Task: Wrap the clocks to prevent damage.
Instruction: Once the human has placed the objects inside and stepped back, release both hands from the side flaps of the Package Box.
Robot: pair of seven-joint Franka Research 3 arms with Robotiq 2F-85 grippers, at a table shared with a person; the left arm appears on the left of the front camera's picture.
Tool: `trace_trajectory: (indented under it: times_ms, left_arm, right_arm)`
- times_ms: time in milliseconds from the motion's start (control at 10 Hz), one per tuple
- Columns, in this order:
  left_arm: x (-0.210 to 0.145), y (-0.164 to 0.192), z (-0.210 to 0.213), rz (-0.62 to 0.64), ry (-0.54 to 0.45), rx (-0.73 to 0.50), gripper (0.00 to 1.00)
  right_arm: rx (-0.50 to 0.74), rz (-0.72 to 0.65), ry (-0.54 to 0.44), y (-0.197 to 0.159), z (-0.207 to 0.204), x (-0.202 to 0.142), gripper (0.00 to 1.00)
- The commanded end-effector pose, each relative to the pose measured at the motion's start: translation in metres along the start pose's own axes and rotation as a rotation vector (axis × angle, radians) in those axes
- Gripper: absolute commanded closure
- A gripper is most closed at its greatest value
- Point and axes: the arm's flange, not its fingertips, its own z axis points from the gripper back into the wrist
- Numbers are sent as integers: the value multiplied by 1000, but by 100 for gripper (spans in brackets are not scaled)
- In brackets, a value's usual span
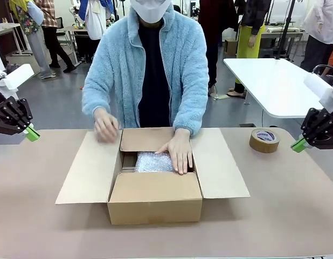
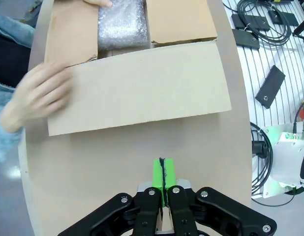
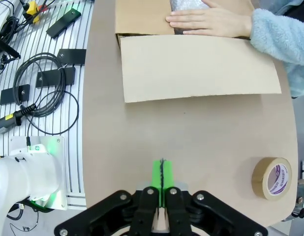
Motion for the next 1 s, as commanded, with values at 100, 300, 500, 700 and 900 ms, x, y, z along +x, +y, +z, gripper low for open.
trace_trajectory:
  times_ms: [100, 300, 500, 700, 900]
  left_arm:
    - [-1, 0, 0, 0, -4, -1, 100]
    - [-1, 0, 0, 0, -4, -1, 100]
    - [-1, 0, 0, 0, -4, -1, 100]
    - [-1, 0, 0, 0, -4, -1, 100]
    - [-1, 0, 0, 0, -4, -1, 100]
  right_arm:
    - [9, 12, -31, -2, -1, -1, 99]
    - [9, 12, -31, -2, -1, -1, 99]
    - [9, 12, -31, -2, -1, -1, 99]
    - [9, 12, -31, -2, -1, -1, 99]
    - [9, 12, -31, -2, -1, -1, 99]
